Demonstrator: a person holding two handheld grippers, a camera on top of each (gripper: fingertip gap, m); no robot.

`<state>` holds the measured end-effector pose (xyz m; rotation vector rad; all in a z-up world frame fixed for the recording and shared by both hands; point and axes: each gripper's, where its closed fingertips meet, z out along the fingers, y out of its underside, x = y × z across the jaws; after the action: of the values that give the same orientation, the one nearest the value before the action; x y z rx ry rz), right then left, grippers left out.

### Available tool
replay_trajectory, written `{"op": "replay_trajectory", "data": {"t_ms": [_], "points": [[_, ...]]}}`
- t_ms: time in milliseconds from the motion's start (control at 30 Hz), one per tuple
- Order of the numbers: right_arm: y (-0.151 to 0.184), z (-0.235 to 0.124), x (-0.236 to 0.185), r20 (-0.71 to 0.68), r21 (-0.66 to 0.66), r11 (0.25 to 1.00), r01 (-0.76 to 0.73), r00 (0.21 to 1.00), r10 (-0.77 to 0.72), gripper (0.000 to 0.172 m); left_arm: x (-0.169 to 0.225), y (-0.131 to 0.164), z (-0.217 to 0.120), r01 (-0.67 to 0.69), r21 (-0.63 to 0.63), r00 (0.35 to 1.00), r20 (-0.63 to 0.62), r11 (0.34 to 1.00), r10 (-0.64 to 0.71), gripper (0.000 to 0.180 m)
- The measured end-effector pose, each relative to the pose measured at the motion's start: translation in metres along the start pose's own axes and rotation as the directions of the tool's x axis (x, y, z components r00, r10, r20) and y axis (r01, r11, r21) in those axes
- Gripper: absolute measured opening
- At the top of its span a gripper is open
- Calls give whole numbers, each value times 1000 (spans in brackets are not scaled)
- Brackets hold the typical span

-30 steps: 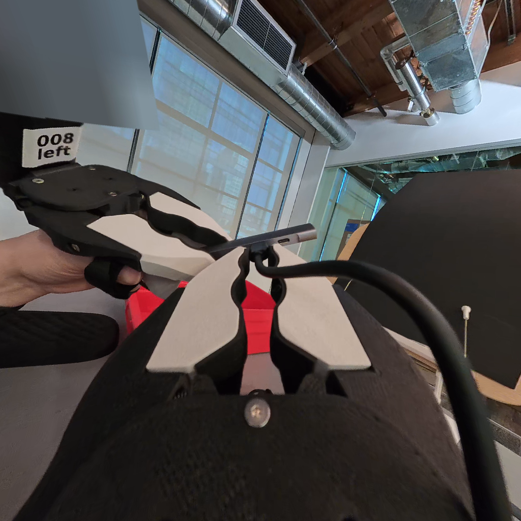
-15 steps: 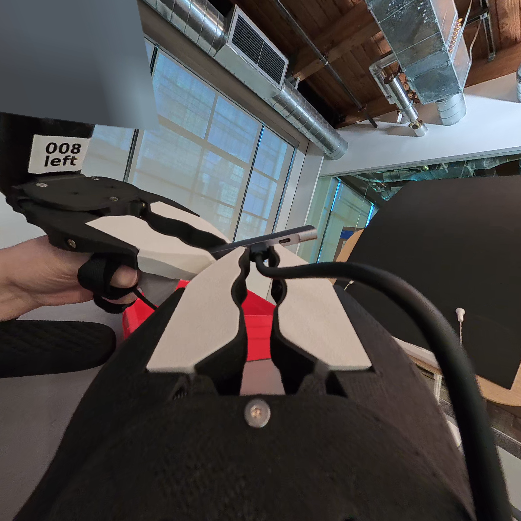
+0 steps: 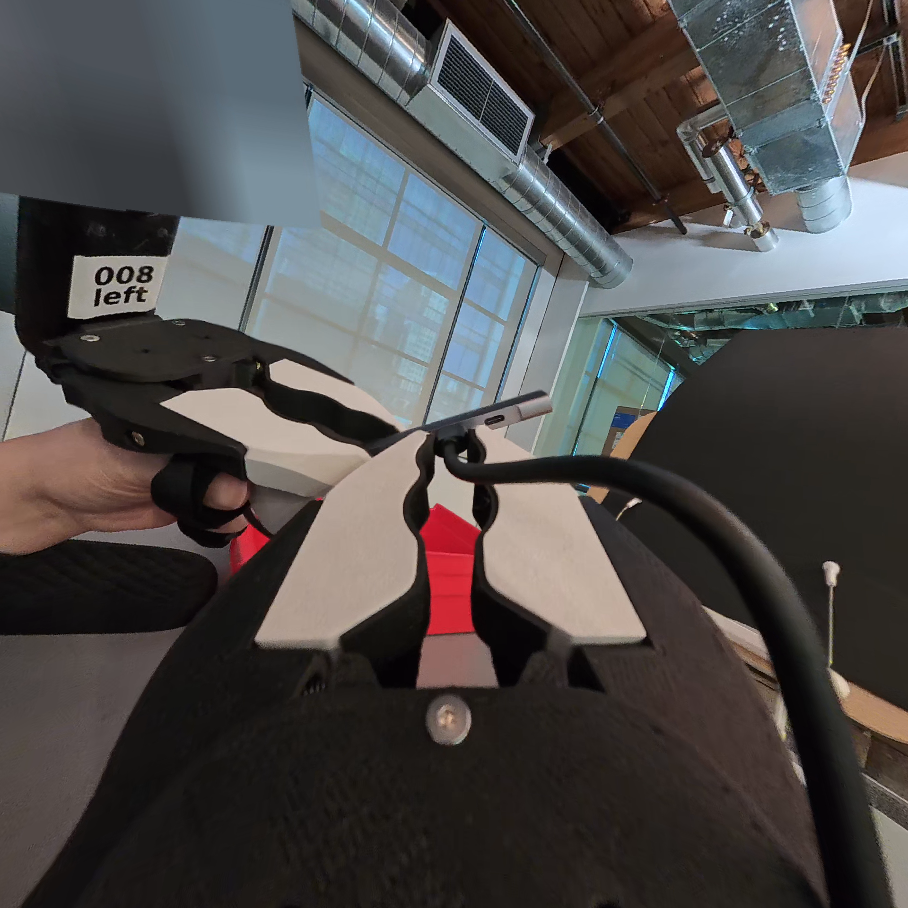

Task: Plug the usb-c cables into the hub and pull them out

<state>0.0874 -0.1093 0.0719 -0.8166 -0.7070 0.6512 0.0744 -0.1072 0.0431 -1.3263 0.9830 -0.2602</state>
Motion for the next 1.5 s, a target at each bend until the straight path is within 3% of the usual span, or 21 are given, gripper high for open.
{"op": "replay_trajectory", "data": {"t_ms": [133,267,433,500,600,667,767,800,933,967,1033,1100,1167,1267,1400,1500], "points": [[4,2,-2,-5,-18,1000,-2,1000,2,13,-3,5,-2,34,-44,999,19,998,-33,29],[22,9,-1,12,-116,985,-127,992,129,14,-19,23,-3,127,-110,986,118,986,-114,26],[60,20,-27,87,-370,897,-241,953,291,33,-47,49,-15,295,-125,939,220,947,-264,24],[72,17,-41,153,-453,859,-237,929,337,13,-57,59,-19,326,-132,921,268,936,-283,24],[80,14,-63,251,-522,828,-206,890,380,11,-64,68,-24,355,-131,905,296,926,-306,24],[59,10,-87,414,-502,845,-184,807,422,11,-62,77,-25,369,-163,906,284,915,-315,24],[-8,-17,-123,713,-449,872,-195,510,481,11,-55,90,-27,365,-217,914,271,905,-303,24],[-27,-25,-125,757,-440,879,-187,449,474,11,-51,97,-28,347,-253,923,263,903,-281,24],[-76,-35,-93,803,-329,915,-236,440,402,14,-25,122,-28,274,-372,957,196,887,-214,24],[-76,-29,-78,767,-326,911,-254,492,412,14,-16,129,-27,257,-400,964,170,880,-204,24],[-48,-9,-37,589,-376,896,-235,686,427,14,-1,140,-27,232,-449,972,124,863,-197,24],[12,1,15,283,-541,821,-184,879,384,13,13,151,-27,214,-494,976,86,843,-198,24],[72,-17,49,90,-749,651,-125,954,287,12,24,162,-29,192,-536,979,49,822,-197,24],[124,-53,50,87,-912,408,-25,963,254,9,41,176,-32,140,-593,981,-25,793,-192,24],[161,-100,30,61,-996,82,36,943,328,10,55,192,-38,60,-640,982,-100,766,-161,24],[176,-125,38,52,-994,-75,74,963,265,15,62,195,-41,53,-633,975,-134,772,-177,24]]}}
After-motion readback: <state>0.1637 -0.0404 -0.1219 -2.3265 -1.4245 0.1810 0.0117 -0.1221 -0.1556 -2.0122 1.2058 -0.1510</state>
